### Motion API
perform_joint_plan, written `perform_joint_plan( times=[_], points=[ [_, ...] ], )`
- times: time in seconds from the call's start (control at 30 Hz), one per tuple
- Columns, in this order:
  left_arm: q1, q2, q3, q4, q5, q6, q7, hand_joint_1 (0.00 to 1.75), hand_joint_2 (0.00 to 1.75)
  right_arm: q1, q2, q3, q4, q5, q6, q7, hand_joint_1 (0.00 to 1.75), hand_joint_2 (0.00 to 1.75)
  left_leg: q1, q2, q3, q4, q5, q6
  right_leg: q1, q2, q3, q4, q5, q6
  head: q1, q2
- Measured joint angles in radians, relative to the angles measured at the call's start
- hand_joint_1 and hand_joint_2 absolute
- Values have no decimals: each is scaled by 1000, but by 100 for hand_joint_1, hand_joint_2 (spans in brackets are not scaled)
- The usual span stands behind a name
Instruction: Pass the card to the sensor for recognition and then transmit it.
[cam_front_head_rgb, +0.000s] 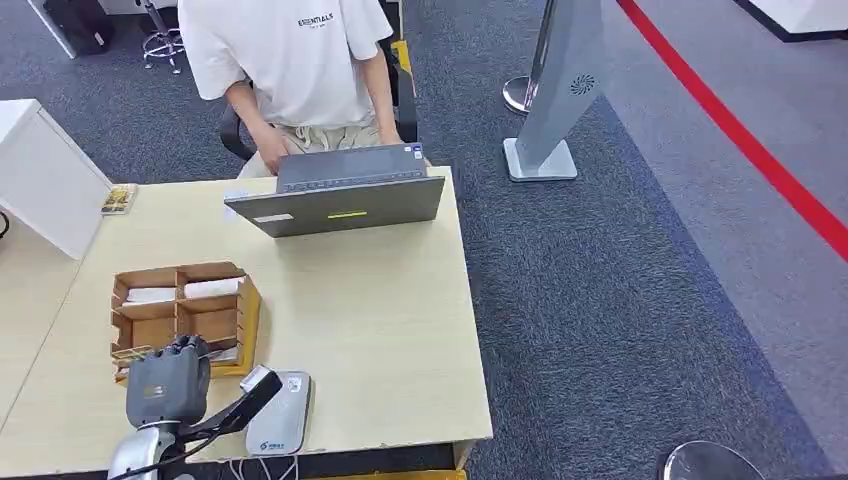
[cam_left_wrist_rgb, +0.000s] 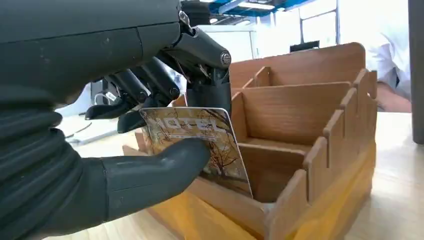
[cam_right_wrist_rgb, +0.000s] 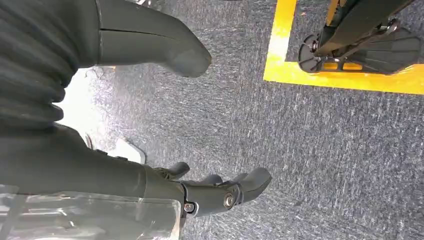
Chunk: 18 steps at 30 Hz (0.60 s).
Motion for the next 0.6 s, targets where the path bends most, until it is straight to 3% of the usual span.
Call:
perform_joint_plan(
  times=[0.23,0.43,0.6],
  points=[
    [-69,31,-51,-89,-34,-92,37,175,175,0,0,0,0,-5,0,0,0,175,0,0,0,0,0,0,0,0,0,0,0,0,0,0],
    [-178,107,-148,-222,-6,-191,61,175,175,0,0,0,0,2,0,7,0,175,0,-1,0,0,1,0,0,0,0,0,0,0,0,0],
    [-230,149,-194,-281,16,-218,62,175,175,1,0,0,0,3,0,13,0,175,0,0,0,0,1,0,0,0,0,0,0,0,0,0]
  ],
)
